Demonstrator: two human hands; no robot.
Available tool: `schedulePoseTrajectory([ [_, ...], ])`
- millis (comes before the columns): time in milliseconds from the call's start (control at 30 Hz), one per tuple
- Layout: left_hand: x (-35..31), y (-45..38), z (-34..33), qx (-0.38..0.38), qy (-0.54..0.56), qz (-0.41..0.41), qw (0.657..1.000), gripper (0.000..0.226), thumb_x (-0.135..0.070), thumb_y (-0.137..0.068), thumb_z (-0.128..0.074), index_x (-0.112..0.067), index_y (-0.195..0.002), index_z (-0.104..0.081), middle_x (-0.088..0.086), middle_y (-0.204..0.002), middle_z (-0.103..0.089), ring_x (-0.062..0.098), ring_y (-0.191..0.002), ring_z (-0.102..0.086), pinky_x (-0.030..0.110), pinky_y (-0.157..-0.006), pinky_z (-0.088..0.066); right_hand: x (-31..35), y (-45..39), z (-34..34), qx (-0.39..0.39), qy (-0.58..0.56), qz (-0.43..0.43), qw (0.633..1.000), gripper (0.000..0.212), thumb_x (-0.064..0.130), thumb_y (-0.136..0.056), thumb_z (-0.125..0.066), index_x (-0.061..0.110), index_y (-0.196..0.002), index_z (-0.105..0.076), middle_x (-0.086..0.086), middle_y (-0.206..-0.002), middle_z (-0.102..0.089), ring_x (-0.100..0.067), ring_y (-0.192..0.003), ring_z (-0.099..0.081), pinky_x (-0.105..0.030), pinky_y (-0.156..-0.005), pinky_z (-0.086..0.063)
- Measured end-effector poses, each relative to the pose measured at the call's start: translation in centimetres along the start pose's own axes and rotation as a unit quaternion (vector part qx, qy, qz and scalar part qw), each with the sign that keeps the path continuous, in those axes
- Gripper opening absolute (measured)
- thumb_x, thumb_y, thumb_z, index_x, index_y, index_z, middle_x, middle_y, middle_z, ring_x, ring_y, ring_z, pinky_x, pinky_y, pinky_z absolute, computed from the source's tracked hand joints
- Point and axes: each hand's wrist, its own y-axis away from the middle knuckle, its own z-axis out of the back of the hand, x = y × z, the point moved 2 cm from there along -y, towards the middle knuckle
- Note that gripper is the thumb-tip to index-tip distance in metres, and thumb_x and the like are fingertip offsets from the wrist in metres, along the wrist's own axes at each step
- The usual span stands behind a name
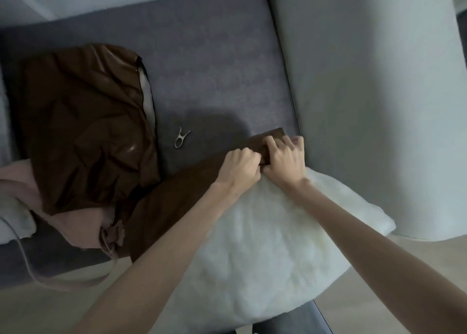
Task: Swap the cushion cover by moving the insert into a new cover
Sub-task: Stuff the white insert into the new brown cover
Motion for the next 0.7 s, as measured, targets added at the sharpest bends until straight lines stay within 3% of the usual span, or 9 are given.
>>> schedulePoseTrajectory([
  [100, -1.8, 2.0, -0.1, 0.060, -0.033, -0.064, 0.996, 0.019, -0.012, -0.090, -0.047, -0.012, -0.104, -0.061, 0.010, -0.103, -0.066, 0.034, -0.093, -0.064, 0.038, -0.069, -0.042, -0.2, 2.0, 0.6, 0.144, -0.005, -0.022, 0.989, 0.046, 0.021, -0.081, -0.054, 0.012, -0.126, -0.051, -0.010, -0.100, -0.067, -0.032, -0.105, -0.055, -0.040, -0.076, -0.045],
  [167, -2.3, 2.8, -1.1, 0.095, -0.018, -0.070, 0.993, 0.028, -0.015, -0.091, -0.047, -0.013, -0.118, -0.056, 0.008, -0.110, -0.064, 0.034, -0.098, -0.064, 0.039, -0.073, -0.045, -0.6, 3.6, 0.6, 0.167, 0.020, -0.016, 0.986, 0.051, 0.016, -0.080, -0.053, 0.014, -0.131, -0.046, -0.007, -0.108, -0.066, -0.029, -0.114, -0.052, -0.039, -0.081, -0.042],
  [300, 0.2, 4.4, -1.3, 0.045, 0.037, -0.012, 0.998, 0.069, -0.027, -0.081, -0.055, -0.026, -0.147, -0.036, 0.007, -0.114, -0.064, 0.035, -0.095, -0.064, 0.036, -0.075, -0.047, -1.4, 6.4, 2.6, 0.072, -0.011, -0.012, 0.997, 0.038, 0.002, -0.061, -0.048, 0.010, -0.097, -0.057, -0.006, -0.081, -0.066, -0.032, -0.091, -0.058, -0.039, -0.073, -0.040],
  [433, 2.3, 8.8, -0.7, 0.079, -0.014, -0.013, 0.997, 0.078, -0.019, -0.082, -0.053, -0.023, -0.153, -0.022, 0.007, -0.110, -0.066, 0.032, -0.094, -0.065, 0.036, -0.073, -0.046, -1.8, 7.6, 5.1, 0.017, -0.079, -0.051, 0.995, 0.046, -0.009, -0.053, -0.053, 0.008, -0.095, -0.058, -0.007, -0.086, -0.064, -0.031, -0.094, -0.056, -0.032, -0.065, -0.039],
  [500, 3.3, 10.6, 0.9, 0.038, -0.029, -0.037, 0.998, 0.075, -0.014, -0.080, -0.058, -0.021, -0.150, -0.031, 0.005, -0.097, -0.067, 0.029, -0.080, -0.066, 0.033, -0.063, -0.046, -1.4, 8.4, 6.4, -0.054, -0.080, -0.020, 0.995, 0.048, -0.006, -0.046, -0.053, 0.011, -0.090, -0.057, -0.002, -0.079, -0.062, -0.027, -0.085, -0.056, -0.028, -0.060, -0.036],
  [567, 4.0, 12.1, 2.2, -0.017, -0.046, -0.074, 0.996, 0.076, -0.006, -0.067, -0.072, -0.017, -0.139, -0.052, 0.004, -0.072, -0.064, 0.025, -0.054, -0.062, 0.028, -0.047, -0.042, -0.9, 9.8, 6.9, -0.097, -0.057, 0.002, 0.994, 0.046, 0.000, -0.048, -0.048, 0.015, -0.090, -0.056, 0.003, -0.077, -0.062, -0.024, -0.080, -0.051, -0.030, -0.060, -0.038],
  [633, 3.9, 13.0, 1.6, 0.003, -0.047, -0.090, 0.995, 0.076, -0.002, -0.067, -0.070, -0.018, -0.139, -0.052, 0.004, -0.069, -0.061, 0.025, -0.053, -0.060, 0.029, -0.046, -0.043, -1.0, 10.8, 6.0, -0.021, -0.009, -0.030, 0.999, 0.043, 0.002, -0.057, -0.048, 0.015, -0.097, -0.056, 0.002, -0.087, -0.066, -0.027, -0.087, -0.052, -0.035, -0.067, -0.042],
  [700, 3.0, 13.2, -0.3, 0.074, -0.045, -0.078, 0.993, 0.074, -0.001, -0.083, -0.052, -0.021, -0.151, -0.031, 0.005, -0.089, -0.064, 0.026, -0.076, -0.064, 0.036, -0.065, -0.048, -1.6, 10.7, 4.4, 0.094, 0.020, -0.081, 0.992, 0.043, 0.006, -0.065, -0.054, 0.013, -0.107, -0.052, -0.003, -0.105, -0.066, -0.030, -0.105, -0.050, -0.038, -0.078, -0.042],
])
